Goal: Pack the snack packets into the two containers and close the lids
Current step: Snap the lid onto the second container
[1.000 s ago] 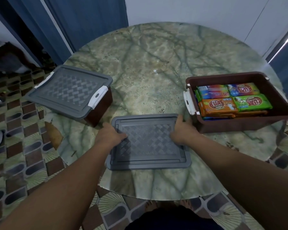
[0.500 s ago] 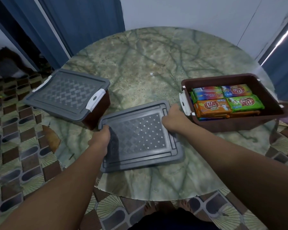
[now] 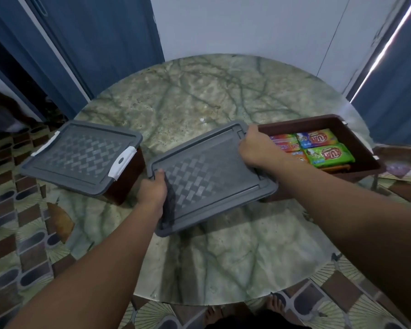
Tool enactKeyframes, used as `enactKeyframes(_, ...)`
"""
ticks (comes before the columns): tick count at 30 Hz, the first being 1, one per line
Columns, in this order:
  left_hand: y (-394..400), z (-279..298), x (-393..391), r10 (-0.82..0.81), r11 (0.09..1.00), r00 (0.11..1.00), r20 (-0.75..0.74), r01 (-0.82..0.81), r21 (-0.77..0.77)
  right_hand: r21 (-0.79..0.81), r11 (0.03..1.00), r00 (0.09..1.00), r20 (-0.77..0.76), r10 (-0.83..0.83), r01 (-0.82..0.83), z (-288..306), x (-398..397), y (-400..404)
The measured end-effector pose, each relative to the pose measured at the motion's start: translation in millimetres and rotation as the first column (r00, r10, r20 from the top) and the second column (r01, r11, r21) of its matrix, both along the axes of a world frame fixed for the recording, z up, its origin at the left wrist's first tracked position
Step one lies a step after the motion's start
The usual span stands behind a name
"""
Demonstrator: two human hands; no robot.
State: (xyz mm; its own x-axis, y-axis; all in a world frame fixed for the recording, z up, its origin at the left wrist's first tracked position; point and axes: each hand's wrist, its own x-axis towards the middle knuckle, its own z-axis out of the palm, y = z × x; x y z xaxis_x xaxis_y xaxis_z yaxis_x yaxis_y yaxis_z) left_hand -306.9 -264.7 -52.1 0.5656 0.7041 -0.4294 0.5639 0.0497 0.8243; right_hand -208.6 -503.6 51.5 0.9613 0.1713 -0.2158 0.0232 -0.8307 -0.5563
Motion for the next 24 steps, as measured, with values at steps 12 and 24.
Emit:
enactKeyframes(12, -101.5, 31.5, 91.3, -0.243, 0.965, 0.966, 0.083, 0.232, 0.124, -0.141, 0.988, 0.992, 0.111, -0.052, 0.068, -4.2, 72.8, -139.4)
enactKeyframes(24, -163.1, 49.1, 129.0, -0.446, 0.806, 0.889, -0.109, 0.451, 0.384, -0.125, 0.963, 0.968, 0.109, -0.224, 0.237, -19.8, 103.0, -221.3)
